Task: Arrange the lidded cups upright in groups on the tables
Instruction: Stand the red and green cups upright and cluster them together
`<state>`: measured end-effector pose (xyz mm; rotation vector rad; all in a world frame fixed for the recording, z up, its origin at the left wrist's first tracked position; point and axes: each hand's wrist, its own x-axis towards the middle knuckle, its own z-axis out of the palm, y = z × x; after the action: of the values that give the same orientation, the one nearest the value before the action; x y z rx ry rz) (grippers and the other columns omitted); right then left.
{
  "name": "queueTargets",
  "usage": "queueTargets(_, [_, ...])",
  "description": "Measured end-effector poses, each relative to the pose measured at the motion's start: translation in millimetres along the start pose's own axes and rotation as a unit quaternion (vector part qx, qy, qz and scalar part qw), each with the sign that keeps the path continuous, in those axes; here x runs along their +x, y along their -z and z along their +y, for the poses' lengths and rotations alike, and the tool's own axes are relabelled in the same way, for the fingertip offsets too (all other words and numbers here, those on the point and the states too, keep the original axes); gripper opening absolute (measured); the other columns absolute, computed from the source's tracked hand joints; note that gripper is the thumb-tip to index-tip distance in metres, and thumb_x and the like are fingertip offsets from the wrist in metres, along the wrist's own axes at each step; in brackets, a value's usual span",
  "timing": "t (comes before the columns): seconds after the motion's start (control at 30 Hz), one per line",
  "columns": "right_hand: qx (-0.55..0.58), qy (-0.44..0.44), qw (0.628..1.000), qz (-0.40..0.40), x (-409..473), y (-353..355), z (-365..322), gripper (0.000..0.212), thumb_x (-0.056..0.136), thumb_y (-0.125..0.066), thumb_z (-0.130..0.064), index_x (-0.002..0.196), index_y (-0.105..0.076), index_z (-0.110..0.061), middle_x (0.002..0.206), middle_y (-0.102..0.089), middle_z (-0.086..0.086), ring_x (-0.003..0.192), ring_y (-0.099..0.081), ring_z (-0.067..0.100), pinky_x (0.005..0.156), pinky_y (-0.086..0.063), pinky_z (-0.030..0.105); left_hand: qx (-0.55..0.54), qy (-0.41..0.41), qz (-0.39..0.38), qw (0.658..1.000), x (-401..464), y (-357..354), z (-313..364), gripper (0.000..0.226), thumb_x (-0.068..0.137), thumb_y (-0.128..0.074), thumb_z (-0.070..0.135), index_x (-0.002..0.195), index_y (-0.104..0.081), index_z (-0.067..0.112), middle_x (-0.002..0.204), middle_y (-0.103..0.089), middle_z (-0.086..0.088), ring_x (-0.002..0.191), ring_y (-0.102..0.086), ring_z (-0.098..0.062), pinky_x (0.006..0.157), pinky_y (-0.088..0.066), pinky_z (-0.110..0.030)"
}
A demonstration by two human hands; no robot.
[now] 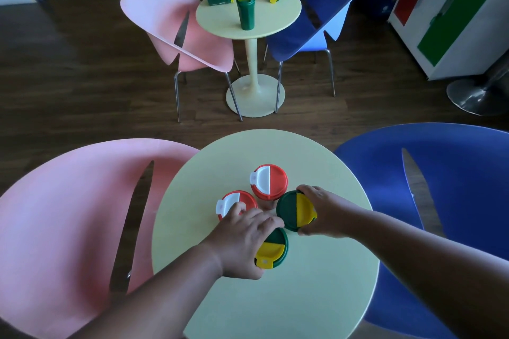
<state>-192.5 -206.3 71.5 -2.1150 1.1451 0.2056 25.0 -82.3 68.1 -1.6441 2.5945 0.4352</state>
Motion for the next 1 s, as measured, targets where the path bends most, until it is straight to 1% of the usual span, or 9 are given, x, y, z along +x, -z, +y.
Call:
queueTargets(0.13, [-0.011,-0.001,1.0,-0.008,1,1,-1,0.09,0.067,-0.082,-0.046,0.142,-0.035,-0.027,0.132,-0.051,-0.003,0.111,-0.054,0.017,0.092,-0.051,0.036,-0.015,0.014,0.005,1.0,0,-1,-1,0.08,0.061,-0.067,0.052,0.132,-0.037,0.033,0.129,-0.051,0.016,0.118,-0.048,-0.013,0.098,-0.026,-0.037])
queueTargets(0.4, [-0.008,-0.01,1.0,-0.014,0,1,2,0.094,0.066,-0.081,-0.049,0.144,-0.033,-0.029,0.135,-0.05,-0.005,0.113,-0.052,0.016,0.093,-0.05,0.033,-0.007,0.007,0.022,1.0,0,-5,-2,0.081,0.059,-0.067,0.053,0.131,-0.038,0.032,0.128,-0.051,0.015,0.117,-0.048,-0.014,0.097,-0.021,-0.034])
queueTargets(0.57, [-0.007,-0.011,0.999,-0.033,1,4,2,0.097,0.067,-0.08,-0.053,0.147,-0.03,-0.028,0.139,-0.048,-0.004,0.115,-0.052,0.017,0.095,-0.049,0.033,-0.043,0.01,0.028,0.999,0,4,-5,0.087,0.062,-0.061,0.076,0.134,-0.038,0.033,0.133,-0.045,0.018,0.123,-0.038,-0.008,0.108,-0.023,-0.037])
queueTargets(0.63, [0.001,-0.017,0.999,-0.038,2,6,1,0.096,0.07,-0.075,-0.058,0.148,-0.03,-0.027,0.142,-0.047,-0.003,0.12,-0.051,0.018,0.098,-0.047,0.033,-0.13,0.05,0.101,0.985,6,11,-7,0.073,0.068,-0.063,0.074,0.126,-0.048,0.032,0.123,-0.052,0.02,0.115,-0.045,-0.007,0.104,-0.033,-0.04])
queueTargets(0.73, [0.024,-0.039,0.999,-0.011,9,10,-3,0.083,0.082,-0.063,-0.061,0.151,-0.032,-0.026,0.146,-0.047,-0.001,0.126,-0.05,0.019,0.1,-0.044,0.033,-0.173,0.182,0.264,0.931,29,17,-22,0.053,0.074,-0.069,0.059,0.113,-0.059,0.023,0.111,-0.063,0.009,0.104,-0.06,-0.016,0.088,-0.048,-0.042])
queueTargets(0.77, [0.028,-0.043,0.999,0.006,13,12,-5,0.075,0.086,-0.059,-0.059,0.15,-0.034,-0.027,0.143,-0.051,-0.001,0.122,-0.053,0.019,0.097,-0.046,0.033,-0.179,0.24,0.257,0.919,39,22,-28,0.052,0.076,-0.07,0.055,0.115,-0.059,0.022,0.114,-0.064,0.006,0.107,-0.06,-0.019,0.089,-0.049,-0.041])
queueTargets(0.87, [0.052,-0.05,0.997,0.039,30,19,-15,0.053,0.094,-0.054,-0.048,0.143,-0.044,-0.029,0.131,-0.059,-0.005,0.106,-0.06,0.017,0.087,-0.05,0.031,-0.193,0.376,0.081,0.902,62,34,-40,0.058,0.081,-0.062,0.064,0.127,-0.049,0.03,0.127,-0.057,0.008,0.116,-0.057,-0.019,0.099,-0.037,-0.039])
queueTargets(0.93, [0.076,-0.057,0.994,0.046,42,24,-22,0.046,0.097,-0.052,-0.041,0.141,-0.047,-0.029,0.128,-0.062,-0.005,0.106,-0.061,0.018,0.087,-0.049,0.031,-0.183,0.399,0.024,0.898,73,36,-43,0.059,0.08,-0.056,0.071,0.124,-0.048,0.033,0.122,-0.061,0.009,0.111,-0.059,-0.019,0.097,-0.031,-0.04])
queueTargets(1.0, [0.085,-0.063,0.993,0.046,53,27,-28,0.044,0.099,-0.051,-0.036,0.142,-0.048,-0.027,0.13,-0.063,-0.003,0.111,-0.06,0.019,0.091,-0.047,0.031,-0.168,0.403,0.012,0.9,82,34,-44,0.054,0.079,-0.057,0.07,0.119,-0.05,0.034,0.118,-0.066,0.007,0.107,-0.061,-0.02,0.096,-0.031,-0.04])
